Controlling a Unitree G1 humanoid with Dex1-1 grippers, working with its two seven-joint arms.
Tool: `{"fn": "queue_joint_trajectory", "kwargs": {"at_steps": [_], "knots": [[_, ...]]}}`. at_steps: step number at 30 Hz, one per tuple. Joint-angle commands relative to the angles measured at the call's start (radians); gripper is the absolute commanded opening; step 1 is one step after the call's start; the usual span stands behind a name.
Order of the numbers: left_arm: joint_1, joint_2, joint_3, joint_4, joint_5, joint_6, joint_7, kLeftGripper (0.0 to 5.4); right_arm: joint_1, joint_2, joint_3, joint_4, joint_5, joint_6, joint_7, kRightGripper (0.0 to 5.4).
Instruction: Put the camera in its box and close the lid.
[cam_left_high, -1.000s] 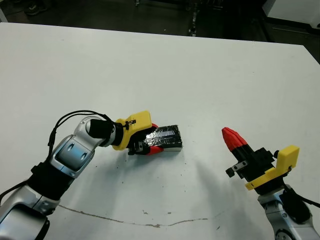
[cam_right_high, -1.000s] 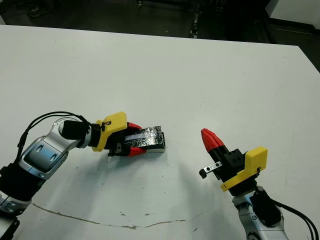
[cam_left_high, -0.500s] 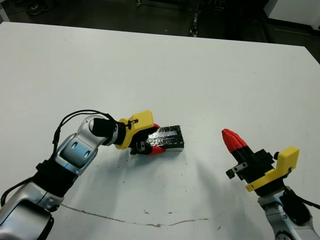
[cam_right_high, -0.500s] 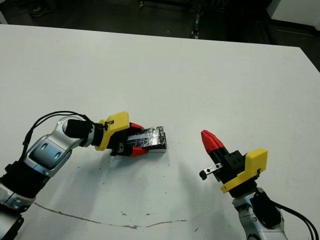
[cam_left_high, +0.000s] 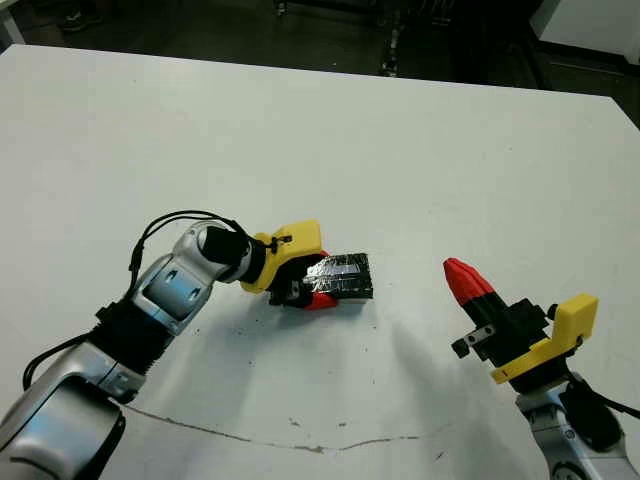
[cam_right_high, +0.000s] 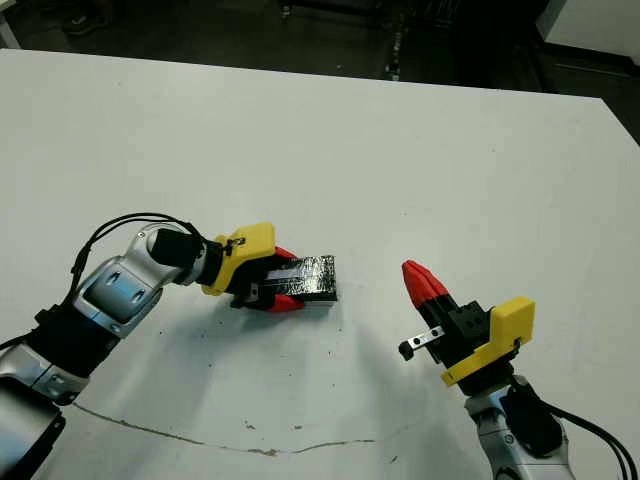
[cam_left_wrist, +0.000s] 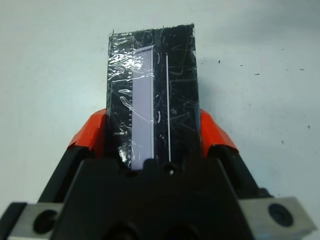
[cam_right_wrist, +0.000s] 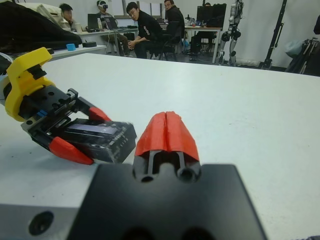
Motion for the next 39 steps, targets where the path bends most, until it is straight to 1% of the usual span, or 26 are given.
{"fn": "queue_joint_trajectory", "kwargs": {"at_steps": [1, 9, 12, 19, 24, 26, 31, 34, 39], "knots": [[0.066, -0.098, -0.124, 0.011, 0.039, 0.017, 0.006, 4.15, 0.002, -0.017, -0.007, -0.001, 0.001, 0.004, 0.000, 0.00], [0.087, -0.101, -0.106, -0.014, 0.006, 0.107, 0.017, 5.05, 0.005, -0.016, -0.006, -0.002, 0.012, 0.007, 0.001, 0.00], [0.089, -0.095, -0.101, -0.016, -0.013, 0.109, 0.010, 5.38, 0.006, -0.017, -0.006, -0.002, 0.017, 0.011, 0.003, 0.00], [0.097, -0.085, -0.084, 0.010, -0.050, 0.062, -0.008, 5.39, 0.006, -0.017, -0.004, 0.000, 0.010, 0.003, 0.006, 0.00], [0.118, -0.052, -0.061, -0.002, -0.052, 0.017, -0.010, 5.39, 0.007, -0.016, -0.002, -0.004, 0.007, 0.006, 0.001, 0.00], [0.128, -0.029, -0.048, -0.013, -0.053, 0.008, -0.021, 5.39, 0.006, -0.015, -0.001, 0.001, 0.003, -0.006, 0.005, 0.00], [0.165, 0.047, -0.002, -0.077, -0.068, 0.028, -0.025, 5.39, 0.007, -0.012, 0.002, -0.006, -0.006, 0.005, -0.009, 0.00], [0.189, 0.112, 0.032, -0.124, -0.072, 0.037, -0.023, 5.39, 0.007, -0.011, 0.003, -0.007, -0.005, 0.004, -0.010, 0.00], [0.251, 0.220, 0.134, -0.195, -0.089, 0.024, -0.002, 5.39, 0.004, -0.011, 0.003, 0.002, -0.004, -0.008, -0.004, 0.00]]}}
